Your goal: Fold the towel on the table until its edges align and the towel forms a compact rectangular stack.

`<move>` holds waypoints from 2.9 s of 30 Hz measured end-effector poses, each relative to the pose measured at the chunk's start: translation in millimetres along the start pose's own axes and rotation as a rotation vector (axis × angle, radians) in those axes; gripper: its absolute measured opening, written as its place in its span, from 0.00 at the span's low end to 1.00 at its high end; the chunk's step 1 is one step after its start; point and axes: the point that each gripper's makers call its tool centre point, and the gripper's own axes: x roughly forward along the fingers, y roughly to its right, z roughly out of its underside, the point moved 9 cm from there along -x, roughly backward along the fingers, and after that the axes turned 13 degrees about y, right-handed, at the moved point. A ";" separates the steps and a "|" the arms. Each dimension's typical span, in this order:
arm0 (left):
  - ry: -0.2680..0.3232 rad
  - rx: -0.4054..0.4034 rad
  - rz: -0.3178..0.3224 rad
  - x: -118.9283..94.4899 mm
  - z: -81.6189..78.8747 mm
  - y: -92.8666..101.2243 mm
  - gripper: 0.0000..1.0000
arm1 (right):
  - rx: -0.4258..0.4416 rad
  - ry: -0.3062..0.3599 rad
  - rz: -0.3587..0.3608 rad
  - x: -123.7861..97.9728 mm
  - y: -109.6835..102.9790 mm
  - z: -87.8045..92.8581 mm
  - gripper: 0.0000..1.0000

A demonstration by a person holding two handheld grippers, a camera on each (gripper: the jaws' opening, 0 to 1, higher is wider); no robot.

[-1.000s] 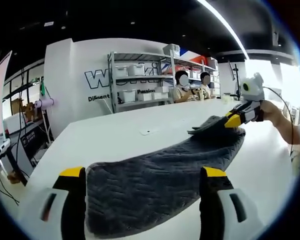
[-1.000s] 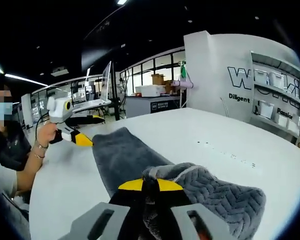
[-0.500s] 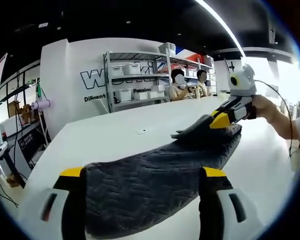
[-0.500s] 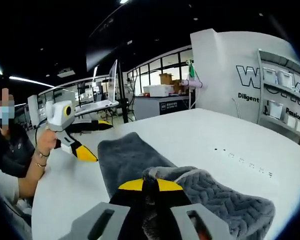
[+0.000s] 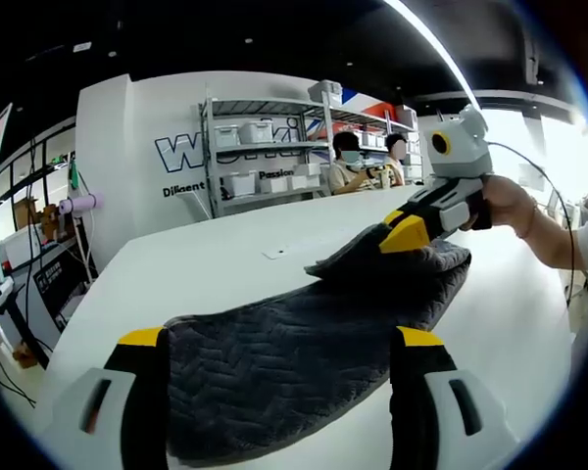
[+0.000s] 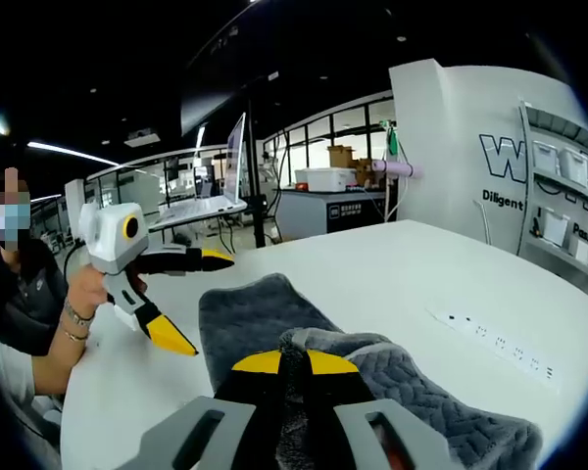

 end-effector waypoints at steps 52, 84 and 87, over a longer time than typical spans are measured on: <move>0.092 -0.048 0.058 -22.8 -16.4 -5.6 1.00 | 0.186 -0.034 -0.246 116.7 -59.1 -6.0 0.07; 0.088 -0.029 0.123 -31.8 -17.6 -7.1 0.98 | 0.125 -0.175 -0.345 141.2 -82.3 36.6 0.21; 0.085 -0.031 0.127 -31.4 -17.3 -6.6 0.97 | 0.087 -0.159 -0.339 138.3 -81.2 34.6 0.26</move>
